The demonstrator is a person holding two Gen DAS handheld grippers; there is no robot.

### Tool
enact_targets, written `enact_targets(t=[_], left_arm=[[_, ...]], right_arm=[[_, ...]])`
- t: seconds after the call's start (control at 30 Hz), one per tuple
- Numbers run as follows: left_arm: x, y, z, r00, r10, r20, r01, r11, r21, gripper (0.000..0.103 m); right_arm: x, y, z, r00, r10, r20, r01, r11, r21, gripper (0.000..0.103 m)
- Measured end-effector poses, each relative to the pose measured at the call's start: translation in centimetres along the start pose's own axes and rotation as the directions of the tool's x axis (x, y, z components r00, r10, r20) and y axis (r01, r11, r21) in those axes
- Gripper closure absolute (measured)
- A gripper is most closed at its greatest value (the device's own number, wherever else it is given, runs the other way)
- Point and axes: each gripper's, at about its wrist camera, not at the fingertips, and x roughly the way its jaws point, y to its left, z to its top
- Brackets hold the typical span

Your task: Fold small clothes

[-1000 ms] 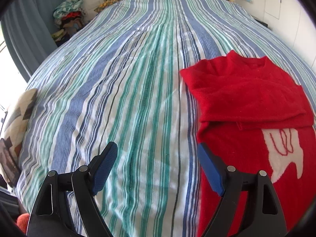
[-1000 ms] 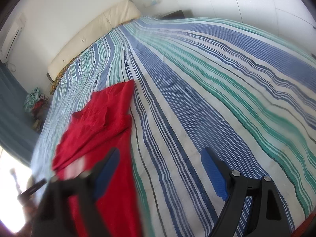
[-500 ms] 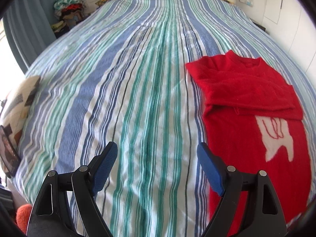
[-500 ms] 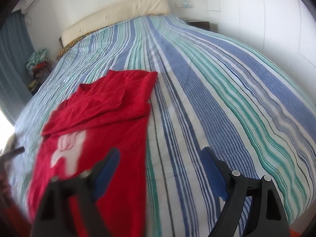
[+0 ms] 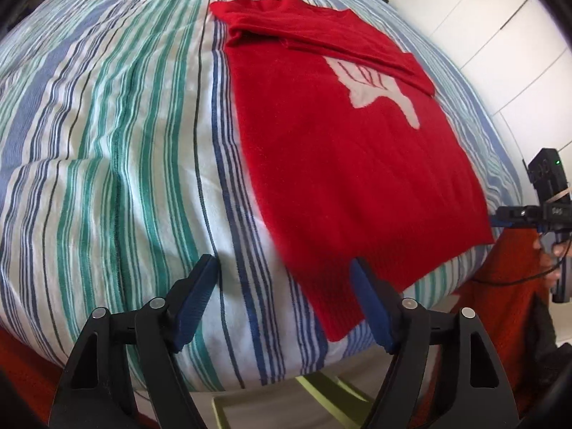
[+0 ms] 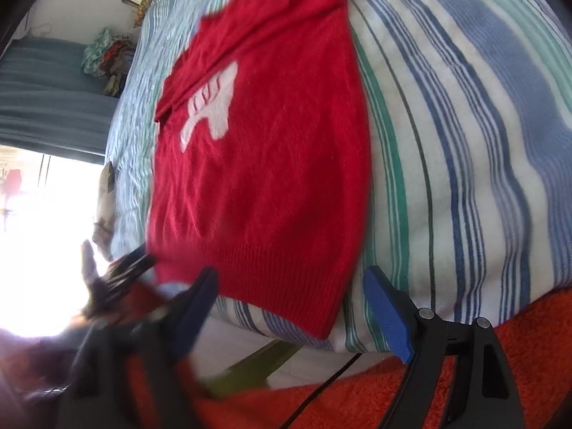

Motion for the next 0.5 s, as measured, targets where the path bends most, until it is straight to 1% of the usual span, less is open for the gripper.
enact_targets(t=[0.07,0.1,0.13,0.17,0.2,0.23,0.27,0.3,0.33,0.37,0.43,0.5], left_arm=[[0.3,0.2,-0.2,1.000,-0.015,-0.010,0.015,1.000,-0.015,0.033],[0.7,0.4,-0.3,0.999,-0.033,-0.020,0.032,0.999,-0.036,0.041],[1.2,0.4,-0.4,0.998,-0.061,-0.036,0.059,0.997,-0.058,0.057],[1.7,0.4,-0.5,0.994,-0.095,-0.054,0.091,0.993,-0.074,0.087],[2.1,0.1,-0.6,0.987,-0.142,-0.079,0.135,0.987,-0.087,0.101],[2.3,-0.2,-0.6,0.982,-0.162,-0.092,0.154,0.984,-0.095,0.101],[2.0,-0.6,-0.6,0.985,-0.154,-0.083,0.147,0.986,-0.085,0.101],[1.6,-0.8,-0.4,0.984,-0.161,-0.074,0.156,0.985,-0.079,0.101],[1.0,-0.7,0.0,0.981,-0.185,-0.056,0.179,0.979,-0.100,0.101],[0.3,-0.2,0.6,0.975,-0.220,-0.031,0.213,0.967,-0.138,0.101],[-0.9,0.8,2.5,0.962,-0.271,0.032,0.272,0.942,-0.199,0.101],[-1.5,1.7,5.7,0.953,-0.288,0.093,0.302,0.927,-0.224,0.101]], right_arm=[[1.0,0.5,-0.6,0.999,-0.045,-0.021,0.044,0.999,-0.025,0.022],[1.3,0.7,-0.9,0.998,-0.059,-0.029,0.058,0.998,-0.034,0.022],[1.6,0.8,-1.0,0.997,-0.070,-0.032,0.069,0.997,-0.039,0.024],[1.8,0.7,-1.0,0.997,-0.076,-0.034,0.074,0.996,-0.043,0.026],[2.2,0.7,-1.0,0.996,-0.075,-0.041,0.073,0.996,-0.047,0.038],[2.4,0.8,-0.9,0.996,-0.071,-0.056,0.067,0.996,-0.054,0.073],[2.6,0.7,-0.9,0.994,-0.083,-0.070,0.079,0.995,-0.056,0.093],[2.5,0.7,-0.8,0.993,-0.090,-0.073,0.086,0.995,-0.052,0.097],[2.0,0.9,-0.7,0.995,-0.077,-0.065,0.074,0.996,-0.050,0.097],[1.3,1.1,-0.5,0.997,-0.067,-0.042,0.065,0.996,-0.053,0.097],[-0.6,1.3,0.0,0.999,-0.025,0.026,0.026,0.999,-0.045,0.097],[-2.4,1.5,1.7,0.994,0.025,0.108,-0.022,0.999,-0.030,0.097]])
